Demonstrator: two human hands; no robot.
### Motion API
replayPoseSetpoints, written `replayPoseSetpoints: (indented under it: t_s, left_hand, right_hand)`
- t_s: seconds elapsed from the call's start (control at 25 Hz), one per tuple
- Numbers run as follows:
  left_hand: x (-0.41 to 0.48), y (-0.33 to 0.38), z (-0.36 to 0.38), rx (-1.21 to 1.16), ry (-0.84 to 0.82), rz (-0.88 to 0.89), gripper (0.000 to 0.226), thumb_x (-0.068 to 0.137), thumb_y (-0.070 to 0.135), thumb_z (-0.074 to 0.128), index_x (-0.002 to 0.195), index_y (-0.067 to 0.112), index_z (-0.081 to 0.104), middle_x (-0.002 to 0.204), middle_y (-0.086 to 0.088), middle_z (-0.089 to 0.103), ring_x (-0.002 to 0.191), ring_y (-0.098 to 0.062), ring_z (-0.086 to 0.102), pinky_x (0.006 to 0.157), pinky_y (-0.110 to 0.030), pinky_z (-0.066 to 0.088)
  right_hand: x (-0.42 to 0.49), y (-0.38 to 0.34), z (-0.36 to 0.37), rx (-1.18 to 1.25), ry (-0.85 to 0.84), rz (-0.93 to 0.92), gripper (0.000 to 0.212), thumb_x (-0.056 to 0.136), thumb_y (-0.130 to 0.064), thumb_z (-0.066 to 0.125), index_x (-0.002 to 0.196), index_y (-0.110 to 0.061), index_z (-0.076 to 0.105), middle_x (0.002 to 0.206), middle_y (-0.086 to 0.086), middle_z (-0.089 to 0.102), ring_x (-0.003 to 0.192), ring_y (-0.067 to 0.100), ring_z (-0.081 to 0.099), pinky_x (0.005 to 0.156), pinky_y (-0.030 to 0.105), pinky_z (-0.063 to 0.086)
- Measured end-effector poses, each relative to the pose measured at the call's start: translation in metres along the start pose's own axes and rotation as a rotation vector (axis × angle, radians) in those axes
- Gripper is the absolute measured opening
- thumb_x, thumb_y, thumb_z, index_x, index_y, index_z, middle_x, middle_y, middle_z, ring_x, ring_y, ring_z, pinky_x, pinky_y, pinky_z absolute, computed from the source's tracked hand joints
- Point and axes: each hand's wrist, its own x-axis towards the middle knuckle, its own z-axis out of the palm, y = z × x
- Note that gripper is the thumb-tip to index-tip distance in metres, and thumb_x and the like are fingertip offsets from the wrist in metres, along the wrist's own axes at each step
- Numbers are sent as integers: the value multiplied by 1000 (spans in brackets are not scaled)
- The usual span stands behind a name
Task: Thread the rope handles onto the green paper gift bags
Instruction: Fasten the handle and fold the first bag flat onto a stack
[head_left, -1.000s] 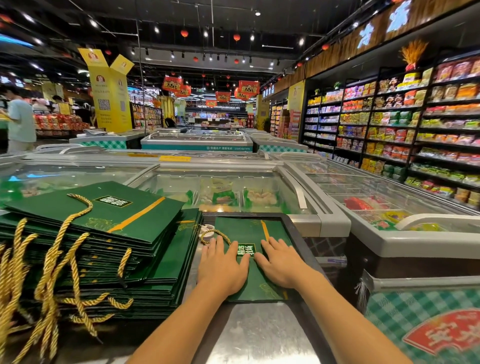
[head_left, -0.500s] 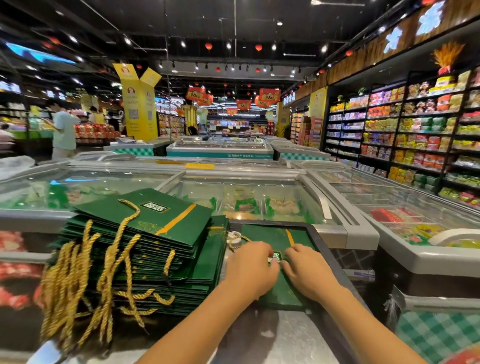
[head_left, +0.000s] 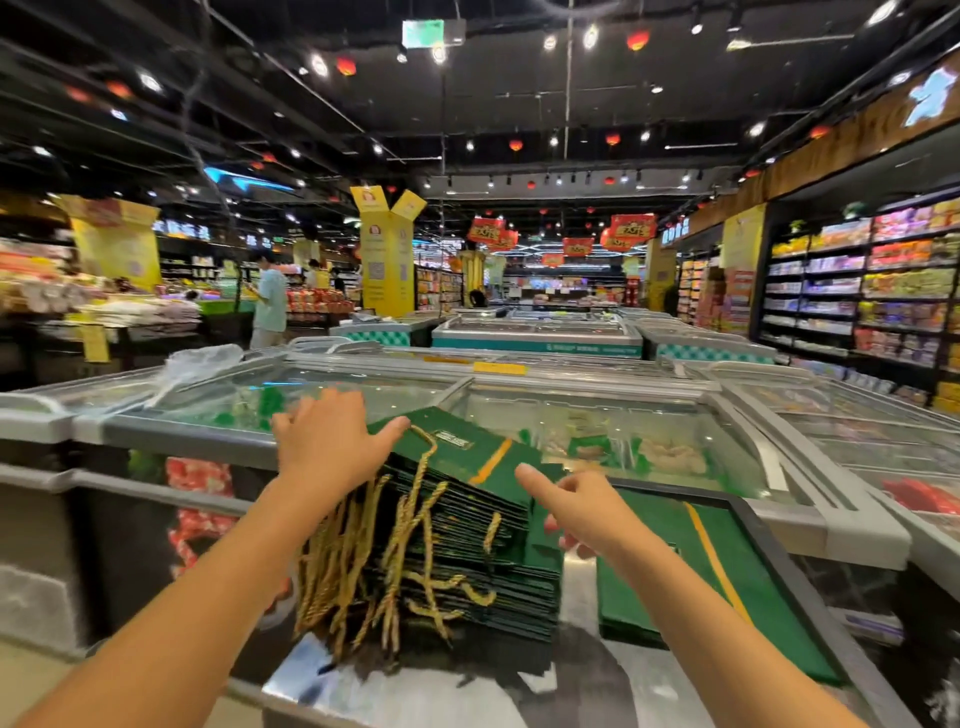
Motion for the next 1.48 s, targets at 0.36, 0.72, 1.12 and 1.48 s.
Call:
replayPoseSetpoints:
  t_s: [0.36,0.72,1.12,1.48]
  left_hand:
    - [-2,-19,28,-401,22,-110,52,90,60,61,128,25,67,120,-2,67,126,-32,49,103,-50,34]
    - [-33,-9,4,-808,139,6,35,87,40,74,113,18,67,113,-3,61,97,-11,61,79,-27,46]
    - [-107,44,-4,-1215,-117,21,12,92,27,72,103,23,71,96,-2,75,87,-15,68,67,-21,46]
    - [-179,87,80,-1114,-277,150,9,87,19,77,95,18,73,91,-5,70,69,1,61,63,-10,49]
  right_hand:
    - [-9,-7,19,49,107,-35,50,85,-53,74,82,-7,56,76,16,45,66,20,42,61,35,41]
    - [-37,-21,-5,335,277,-123,43,89,-32,76,121,-6,64,90,4,70,73,14,64,67,32,52]
    - [-110,22,-81,501,399,-137,31,91,-18,75,117,-7,64,78,6,67,59,13,56,62,30,44]
    - [-175,127,-111,163,491,-4,28,89,-21,78,113,-10,68,73,2,72,61,3,62,60,16,49]
